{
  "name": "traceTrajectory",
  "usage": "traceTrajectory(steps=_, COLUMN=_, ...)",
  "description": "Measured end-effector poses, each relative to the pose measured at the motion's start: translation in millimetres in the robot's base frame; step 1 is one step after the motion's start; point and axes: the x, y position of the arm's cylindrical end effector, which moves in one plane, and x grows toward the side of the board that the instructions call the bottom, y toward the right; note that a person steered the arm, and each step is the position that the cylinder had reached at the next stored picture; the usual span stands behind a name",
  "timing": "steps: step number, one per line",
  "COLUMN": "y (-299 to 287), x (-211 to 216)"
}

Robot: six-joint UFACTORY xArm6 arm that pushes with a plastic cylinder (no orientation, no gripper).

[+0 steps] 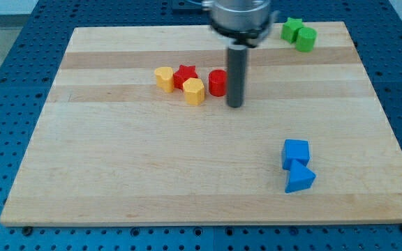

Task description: Move the blue cube diagonally to the triangle

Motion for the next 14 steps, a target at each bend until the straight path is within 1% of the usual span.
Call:
traceTrajectory(steps=1, y=71, x=8)
traceTrajectory(steps=2, y=123, x=54)
traceTrajectory(steps=3, y=106, x=134)
traceTrajectory(steps=4, y=97, x=149)
traceTrajectory(steps=6, y=97, x=146)
traceTrajectory(steps=7, y=97, x=132)
traceTrajectory(steps=8, y=91, x=127)
traceTrajectory(steps=10, y=61, x=124)
traceTrajectory(steps=11, y=57, x=123)
traceTrajectory(steps=14, y=18, x=106)
